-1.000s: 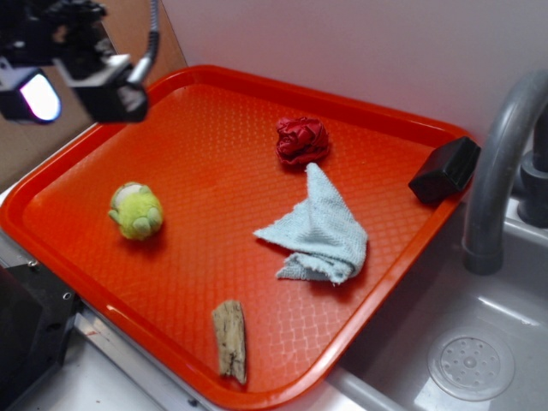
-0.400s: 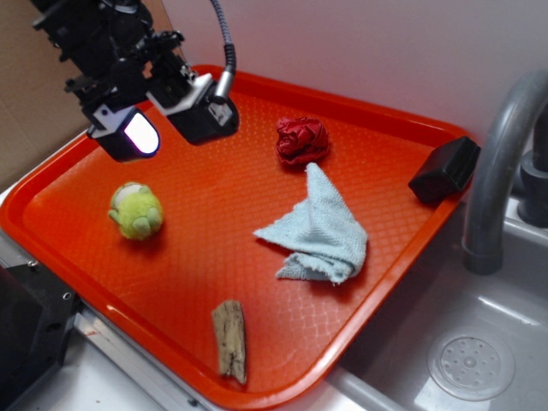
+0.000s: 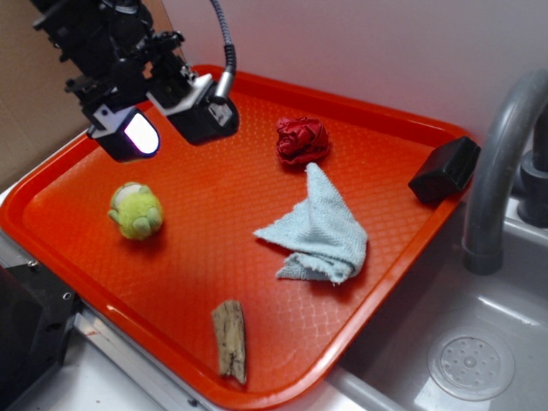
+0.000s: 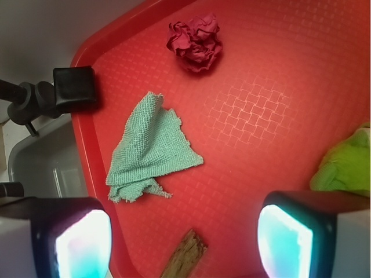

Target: Grab the blue cloth.

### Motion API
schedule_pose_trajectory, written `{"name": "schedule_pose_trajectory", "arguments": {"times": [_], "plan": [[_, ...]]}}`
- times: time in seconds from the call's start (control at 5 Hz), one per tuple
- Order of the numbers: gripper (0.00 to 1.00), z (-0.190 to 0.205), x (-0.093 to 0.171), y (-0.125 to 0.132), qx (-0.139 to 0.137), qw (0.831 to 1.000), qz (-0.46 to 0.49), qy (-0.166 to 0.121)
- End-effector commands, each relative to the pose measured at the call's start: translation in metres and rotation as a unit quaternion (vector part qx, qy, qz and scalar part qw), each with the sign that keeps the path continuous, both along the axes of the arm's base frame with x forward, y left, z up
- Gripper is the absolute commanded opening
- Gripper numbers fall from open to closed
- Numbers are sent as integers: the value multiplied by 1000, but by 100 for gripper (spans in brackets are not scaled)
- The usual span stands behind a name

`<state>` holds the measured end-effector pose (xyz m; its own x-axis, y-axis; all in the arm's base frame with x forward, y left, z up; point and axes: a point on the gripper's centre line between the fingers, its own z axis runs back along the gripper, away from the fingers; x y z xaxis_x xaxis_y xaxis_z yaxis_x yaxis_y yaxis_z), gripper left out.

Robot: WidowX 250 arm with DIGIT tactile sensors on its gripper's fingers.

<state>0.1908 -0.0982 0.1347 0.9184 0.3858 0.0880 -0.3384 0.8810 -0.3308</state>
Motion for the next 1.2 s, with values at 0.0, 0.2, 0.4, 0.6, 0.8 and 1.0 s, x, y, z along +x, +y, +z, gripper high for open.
{"name": "schedule_pose_trajectory", "arguments": {"times": [0.0,0.2,0.4,0.6,0.8,1.0], "plan": [[100,-50,48,-57,55,997,54,17],[100,-64,55,-69,53,997,53,8],[100,-67,55,-77,35,999,25,-13],[100,-90,70,-81,68,997,38,13],[100,-105,79,-80,90,994,47,40],[0,-104,79,-77,99,992,51,57]]}}
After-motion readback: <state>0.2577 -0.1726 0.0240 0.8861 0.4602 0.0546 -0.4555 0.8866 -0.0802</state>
